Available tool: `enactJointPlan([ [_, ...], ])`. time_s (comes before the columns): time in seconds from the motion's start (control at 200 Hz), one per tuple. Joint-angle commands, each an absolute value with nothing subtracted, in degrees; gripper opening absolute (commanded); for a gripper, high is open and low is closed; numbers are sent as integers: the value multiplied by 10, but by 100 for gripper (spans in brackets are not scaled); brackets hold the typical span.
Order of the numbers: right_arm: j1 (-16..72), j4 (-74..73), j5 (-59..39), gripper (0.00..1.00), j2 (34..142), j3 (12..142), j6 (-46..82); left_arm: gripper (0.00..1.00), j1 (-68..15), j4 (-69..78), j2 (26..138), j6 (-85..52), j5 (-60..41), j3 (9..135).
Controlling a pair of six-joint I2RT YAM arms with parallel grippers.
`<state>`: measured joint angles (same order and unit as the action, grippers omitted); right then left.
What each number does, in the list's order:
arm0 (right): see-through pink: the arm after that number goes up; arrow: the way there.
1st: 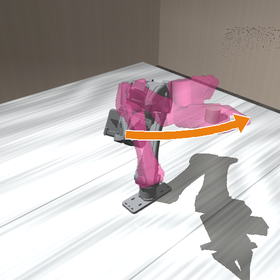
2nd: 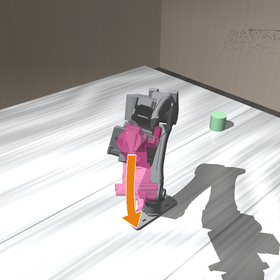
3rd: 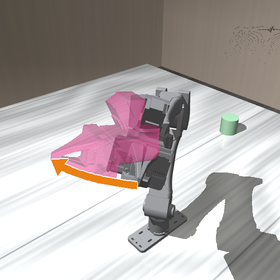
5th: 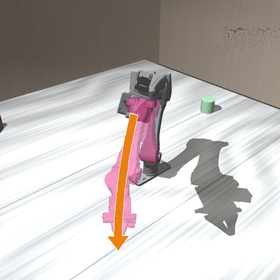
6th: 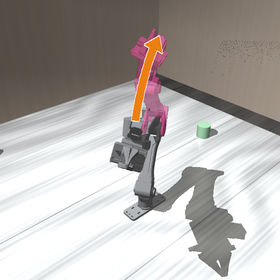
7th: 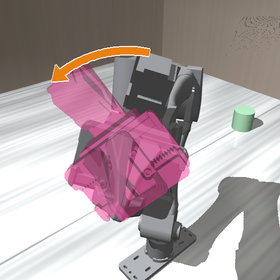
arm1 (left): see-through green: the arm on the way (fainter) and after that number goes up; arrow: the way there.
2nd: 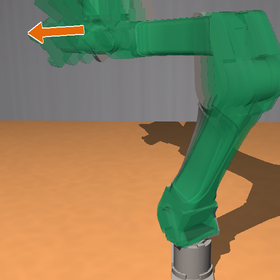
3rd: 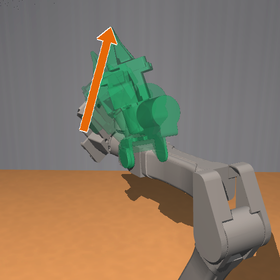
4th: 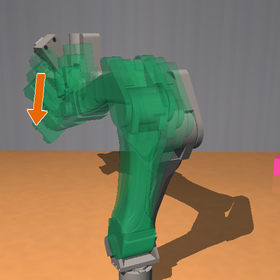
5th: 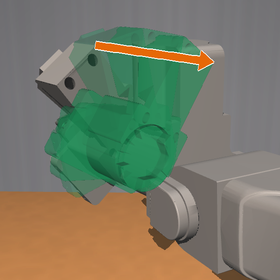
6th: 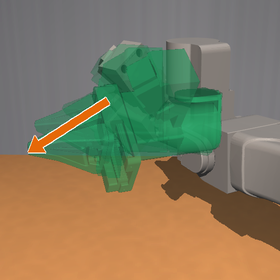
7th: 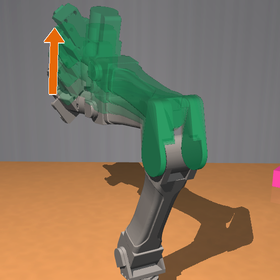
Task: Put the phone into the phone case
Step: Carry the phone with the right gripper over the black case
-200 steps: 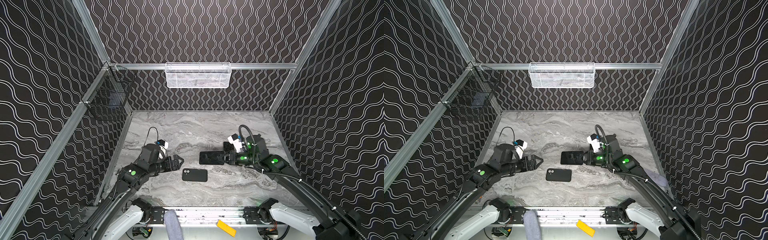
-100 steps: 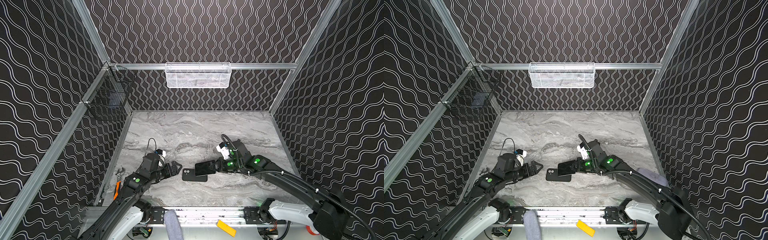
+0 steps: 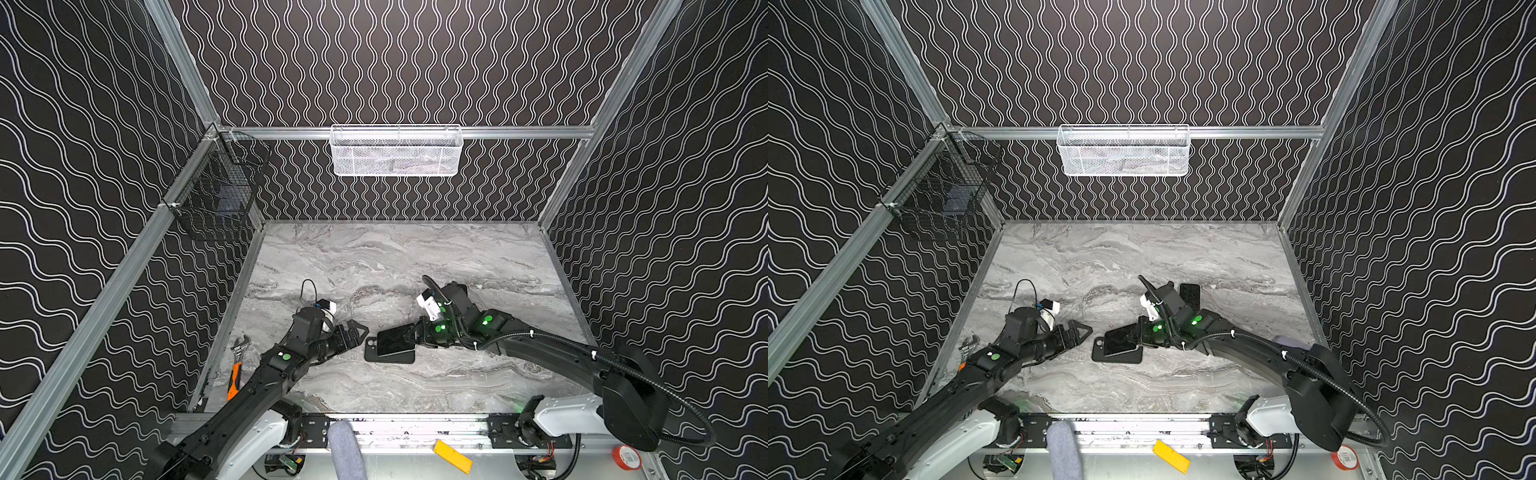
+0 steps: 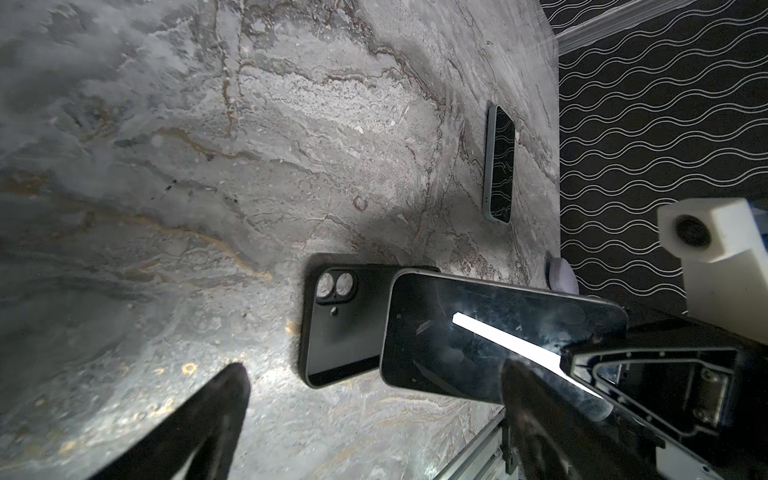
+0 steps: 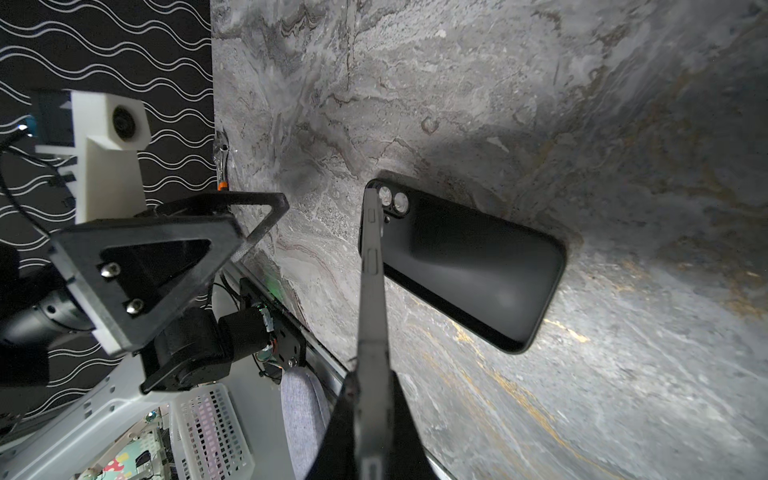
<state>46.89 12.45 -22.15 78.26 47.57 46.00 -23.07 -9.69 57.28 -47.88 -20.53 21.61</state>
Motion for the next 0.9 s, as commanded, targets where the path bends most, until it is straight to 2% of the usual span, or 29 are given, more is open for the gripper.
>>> enactJointPlan([
  [0.0,473,72,-222,0,798,480,478,98,-227,-38,583,-490,-214,208],
  [0.365,479,28,-221,0,847,480,505,98,-220,61,650,-509,-247,173],
  [0.896,491,22,-212,0,853,468,531,98,-221,131,654,-544,-277,125],
])
